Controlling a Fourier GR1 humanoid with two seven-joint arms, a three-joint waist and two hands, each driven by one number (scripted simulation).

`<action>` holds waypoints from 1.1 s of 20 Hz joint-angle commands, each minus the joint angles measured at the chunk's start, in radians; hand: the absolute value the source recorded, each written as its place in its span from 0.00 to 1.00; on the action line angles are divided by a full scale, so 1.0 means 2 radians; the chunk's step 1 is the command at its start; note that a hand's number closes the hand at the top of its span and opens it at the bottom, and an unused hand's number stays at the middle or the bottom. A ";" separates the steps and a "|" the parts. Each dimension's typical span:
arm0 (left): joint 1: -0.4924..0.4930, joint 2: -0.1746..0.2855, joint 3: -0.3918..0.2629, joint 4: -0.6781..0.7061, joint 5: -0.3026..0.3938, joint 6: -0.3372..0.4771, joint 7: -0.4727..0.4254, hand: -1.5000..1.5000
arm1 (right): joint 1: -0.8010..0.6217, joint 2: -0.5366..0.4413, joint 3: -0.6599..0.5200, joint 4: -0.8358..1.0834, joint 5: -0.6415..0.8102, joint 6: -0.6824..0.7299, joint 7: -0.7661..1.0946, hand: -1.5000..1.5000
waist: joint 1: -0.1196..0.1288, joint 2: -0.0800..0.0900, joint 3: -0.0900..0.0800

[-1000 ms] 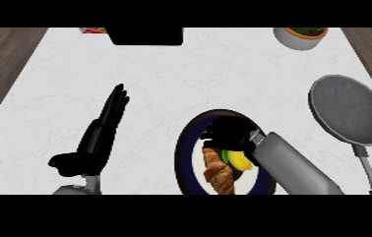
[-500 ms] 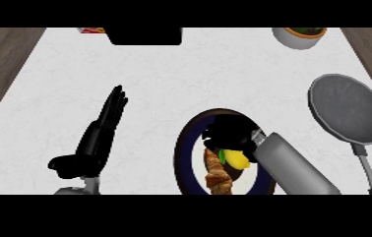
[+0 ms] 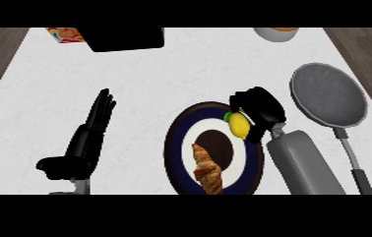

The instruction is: Pick the lemon from the plate and place it in the pan

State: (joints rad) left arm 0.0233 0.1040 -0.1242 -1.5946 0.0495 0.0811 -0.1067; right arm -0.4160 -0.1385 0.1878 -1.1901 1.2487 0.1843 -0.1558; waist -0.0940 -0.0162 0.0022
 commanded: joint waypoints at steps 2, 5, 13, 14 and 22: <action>0.006 0.007 0.007 -0.002 0.003 -0.002 0.001 0.50 | 0.000 0.058 -0.111 -0.048 0.001 -0.077 0.206 1.00 | -0.005 -0.006 -0.002; 0.005 -0.003 -0.008 -0.001 -0.002 -0.003 -0.005 0.50 | -0.010 0.068 -0.099 -0.098 0.013 -0.136 0.305 1.00 | 0.023 -0.002 -0.002; -0.002 -0.007 -0.021 -0.011 -0.003 -0.015 0.002 0.50 | 0.002 0.069 -0.071 -0.195 0.016 -0.210 0.495 1.00 | 0.046 0.006 -0.001; -0.024 0.008 0.007 0.007 0.018 -0.032 0.002 0.50 | 0.028 0.069 -0.073 -0.226 0.011 -0.205 0.490 1.00 | 0.042 0.006 -0.001; -0.013 -0.018 -0.028 -0.024 -0.021 -0.004 0.019 0.50 | 0.055 0.012 -0.181 -0.133 -0.051 -0.329 0.394 1.00 | 0.049 0.009 -0.001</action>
State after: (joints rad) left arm -0.0070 0.0771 -0.1631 -1.6097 0.0269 0.0600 -0.0904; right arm -0.3321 -0.0492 -0.0833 -1.5368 1.2035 -0.3724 0.7082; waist -0.0022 -0.0011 0.0000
